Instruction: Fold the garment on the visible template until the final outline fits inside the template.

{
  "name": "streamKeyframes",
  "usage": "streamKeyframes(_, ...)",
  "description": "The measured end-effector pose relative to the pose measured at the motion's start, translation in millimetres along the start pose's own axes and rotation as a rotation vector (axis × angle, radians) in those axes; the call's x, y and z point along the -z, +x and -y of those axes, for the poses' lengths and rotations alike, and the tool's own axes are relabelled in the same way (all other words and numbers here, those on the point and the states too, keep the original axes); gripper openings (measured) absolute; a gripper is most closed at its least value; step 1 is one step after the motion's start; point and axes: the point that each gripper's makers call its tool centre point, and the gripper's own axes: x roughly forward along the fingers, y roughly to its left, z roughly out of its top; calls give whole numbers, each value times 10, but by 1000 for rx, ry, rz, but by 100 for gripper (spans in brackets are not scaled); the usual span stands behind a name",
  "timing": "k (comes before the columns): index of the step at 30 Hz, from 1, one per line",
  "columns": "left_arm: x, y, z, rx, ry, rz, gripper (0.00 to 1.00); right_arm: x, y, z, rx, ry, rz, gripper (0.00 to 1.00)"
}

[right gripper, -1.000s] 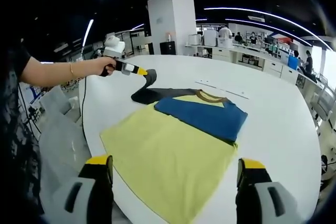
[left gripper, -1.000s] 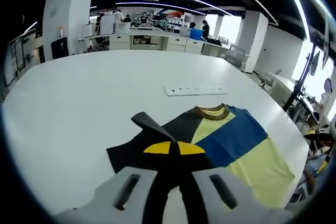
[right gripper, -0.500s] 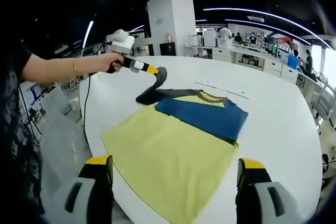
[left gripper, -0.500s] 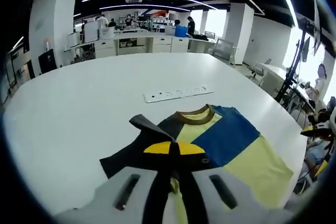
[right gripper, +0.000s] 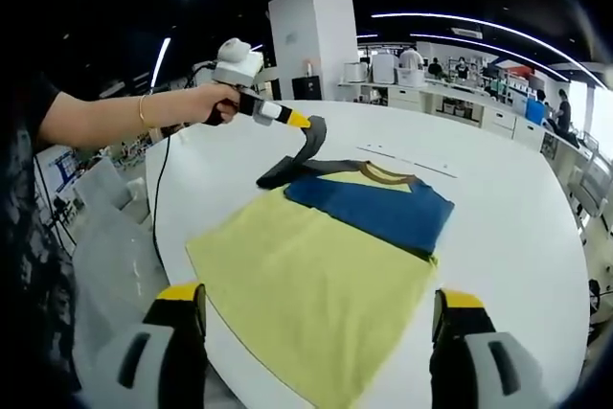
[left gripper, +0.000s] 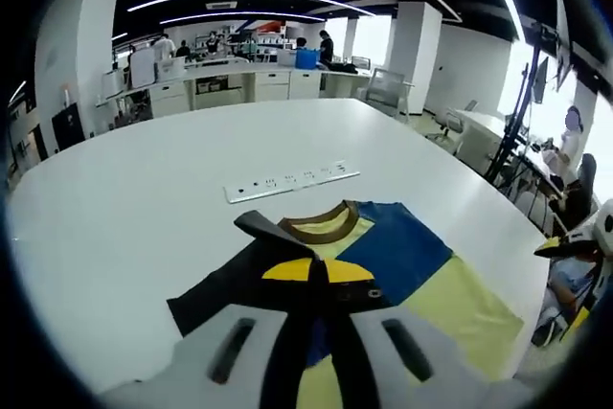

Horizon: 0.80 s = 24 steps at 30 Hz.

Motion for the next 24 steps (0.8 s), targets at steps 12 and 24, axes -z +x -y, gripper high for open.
streamKeyframes(12,20,215,347,38,48,-21,0,27,-11,17,7,14,-2,99)
streamKeyframes(24,-31,324,585,84,44,-23,0,71,-19,16,8,25,-9,99)
